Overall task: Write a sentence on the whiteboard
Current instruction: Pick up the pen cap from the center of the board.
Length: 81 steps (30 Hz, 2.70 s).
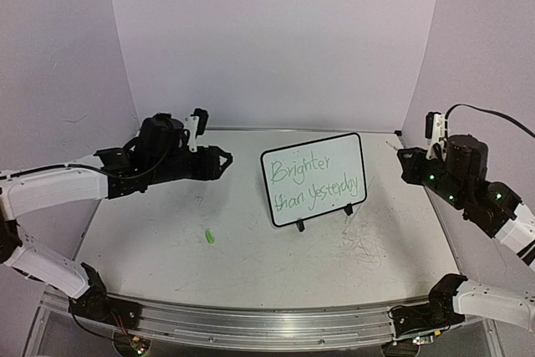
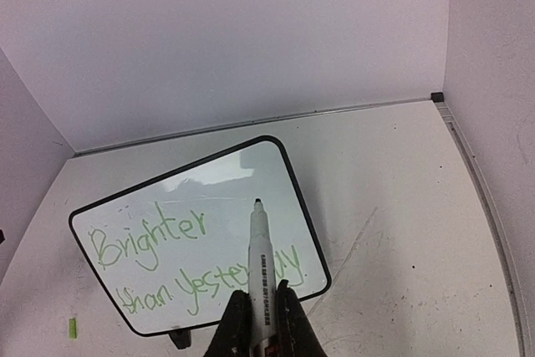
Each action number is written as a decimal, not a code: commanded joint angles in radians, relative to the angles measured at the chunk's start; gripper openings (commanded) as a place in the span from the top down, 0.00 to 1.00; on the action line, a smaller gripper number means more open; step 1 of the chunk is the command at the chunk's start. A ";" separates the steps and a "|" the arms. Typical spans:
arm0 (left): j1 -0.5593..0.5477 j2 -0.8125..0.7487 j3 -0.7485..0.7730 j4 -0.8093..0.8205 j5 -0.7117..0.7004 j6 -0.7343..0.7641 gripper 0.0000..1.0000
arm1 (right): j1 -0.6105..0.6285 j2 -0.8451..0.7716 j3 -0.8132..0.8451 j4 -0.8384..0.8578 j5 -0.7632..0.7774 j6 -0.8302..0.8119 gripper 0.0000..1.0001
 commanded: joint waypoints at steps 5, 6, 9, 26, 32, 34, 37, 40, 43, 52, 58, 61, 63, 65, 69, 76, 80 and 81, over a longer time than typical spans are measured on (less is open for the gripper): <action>0.003 -0.151 -0.158 -0.284 0.009 -0.414 0.42 | -0.005 0.088 -0.082 0.173 -0.172 -0.080 1.00; 0.003 -0.149 -0.164 -0.310 0.013 -0.436 0.42 | -0.004 0.103 -0.084 0.184 -0.190 -0.089 1.00; 0.003 -0.139 -0.168 -0.360 0.008 -0.496 0.44 | -0.005 0.128 -0.086 0.204 -0.214 -0.114 1.00; -0.070 0.324 -0.006 -0.497 -0.025 -0.770 0.44 | -0.004 0.086 -0.115 0.235 -0.362 -0.113 1.00; -0.108 0.428 0.046 -0.532 -0.075 -0.789 0.45 | -0.005 0.082 -0.118 0.233 -0.376 -0.111 1.00; -0.110 0.454 0.058 -0.544 -0.093 -0.784 0.47 | -0.005 0.084 -0.120 0.233 -0.377 -0.111 1.00; -0.110 0.479 0.073 -0.556 -0.125 -0.772 0.51 | -0.005 0.090 -0.119 0.233 -0.379 -0.111 1.00; -0.110 0.492 0.085 -0.561 -0.136 -0.764 0.59 | -0.004 0.095 -0.117 0.232 -0.377 -0.111 1.00; -0.110 0.511 0.096 -0.563 -0.154 -0.757 0.60 | -0.004 0.095 -0.117 0.232 -0.378 -0.110 1.00; -0.108 0.551 0.120 -0.563 -0.187 -0.744 0.59 | -0.004 0.101 -0.113 0.231 -0.391 -0.102 1.00; -0.093 0.540 0.100 -0.562 -0.212 -0.745 0.66 | -0.004 0.107 -0.119 0.230 -0.399 -0.094 1.00; -0.096 0.554 0.106 -0.560 -0.190 -0.736 0.70 | -0.005 0.111 -0.117 0.230 -0.408 -0.087 1.00; -0.100 0.562 0.106 -0.562 -0.181 -0.727 0.71 | -0.004 0.114 -0.118 0.230 -0.410 -0.082 1.00; -0.102 0.564 0.099 -0.563 -0.171 -0.728 0.72 | -0.005 0.117 -0.118 0.230 -0.412 -0.079 1.00; -0.112 0.551 0.072 -0.563 -0.162 -0.743 0.72 | -0.005 0.119 -0.118 0.231 -0.414 -0.072 1.00; -0.124 0.569 0.075 -0.568 -0.147 -0.728 0.72 | -0.005 0.128 -0.117 0.236 -0.428 -0.058 1.00; -0.126 0.566 0.071 -0.566 -0.161 -0.722 0.77 | -0.004 0.127 -0.120 0.239 -0.431 -0.045 1.00; -0.126 0.561 0.070 -0.566 -0.171 -0.717 0.78 | -0.004 0.126 -0.121 0.239 -0.430 -0.044 1.00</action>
